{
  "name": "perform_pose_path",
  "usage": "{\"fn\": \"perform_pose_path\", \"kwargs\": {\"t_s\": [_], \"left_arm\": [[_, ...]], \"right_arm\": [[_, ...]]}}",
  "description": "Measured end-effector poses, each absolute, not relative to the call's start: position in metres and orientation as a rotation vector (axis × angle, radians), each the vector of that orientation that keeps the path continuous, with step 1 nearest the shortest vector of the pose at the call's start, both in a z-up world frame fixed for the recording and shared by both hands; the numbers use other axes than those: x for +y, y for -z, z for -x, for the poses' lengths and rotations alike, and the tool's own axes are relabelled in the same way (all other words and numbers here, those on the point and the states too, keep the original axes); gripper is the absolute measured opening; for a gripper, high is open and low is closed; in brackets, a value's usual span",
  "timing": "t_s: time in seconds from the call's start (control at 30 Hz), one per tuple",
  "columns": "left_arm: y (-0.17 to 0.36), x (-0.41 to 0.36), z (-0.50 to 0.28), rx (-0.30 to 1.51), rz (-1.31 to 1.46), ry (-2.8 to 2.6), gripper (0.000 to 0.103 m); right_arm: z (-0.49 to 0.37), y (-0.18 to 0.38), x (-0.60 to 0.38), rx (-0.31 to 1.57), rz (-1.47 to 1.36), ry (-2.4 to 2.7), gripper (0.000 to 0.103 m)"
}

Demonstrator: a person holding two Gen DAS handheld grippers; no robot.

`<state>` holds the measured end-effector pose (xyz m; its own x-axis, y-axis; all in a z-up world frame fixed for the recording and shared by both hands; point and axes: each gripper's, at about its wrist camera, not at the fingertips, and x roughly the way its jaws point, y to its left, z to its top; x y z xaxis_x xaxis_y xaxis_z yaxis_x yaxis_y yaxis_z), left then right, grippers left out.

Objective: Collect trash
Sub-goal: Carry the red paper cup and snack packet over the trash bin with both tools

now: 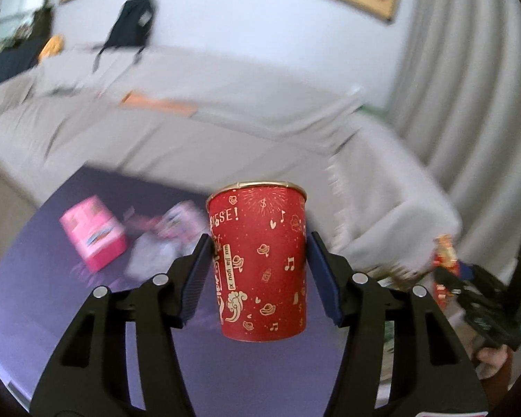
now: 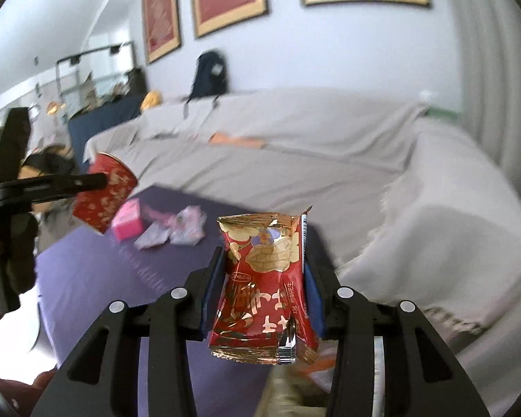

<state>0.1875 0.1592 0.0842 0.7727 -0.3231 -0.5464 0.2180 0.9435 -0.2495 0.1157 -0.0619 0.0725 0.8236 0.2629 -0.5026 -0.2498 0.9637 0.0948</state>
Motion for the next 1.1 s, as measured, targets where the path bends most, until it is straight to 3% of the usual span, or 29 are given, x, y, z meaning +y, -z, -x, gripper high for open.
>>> {"fn": "perform_pose_path", "kwargs": {"t_s": [0.23,0.57,0.73,1.1], "left_arm": [[-0.121,0.065,-0.16,0.466,0.13,0.524,0.054],[-0.091,-0.015,-0.164,0.569,0.095,0.662,0.054],[-0.069,-0.025,-0.171,0.622,0.084,0.685,0.054],[-0.014,-0.017,-0.196,0.735,0.126,0.666,0.054]], "right_arm": [[-0.084,-0.096,-0.136,0.462,-0.056,-0.121,0.04],[-0.072,-0.07,-0.2,0.467,-0.148,-0.058,0.04],[-0.093,-0.029,-0.197,0.541,-0.175,-0.08,0.04],[-0.162,0.111,-0.159,0.915,-0.151,-0.084,0.04]]}}
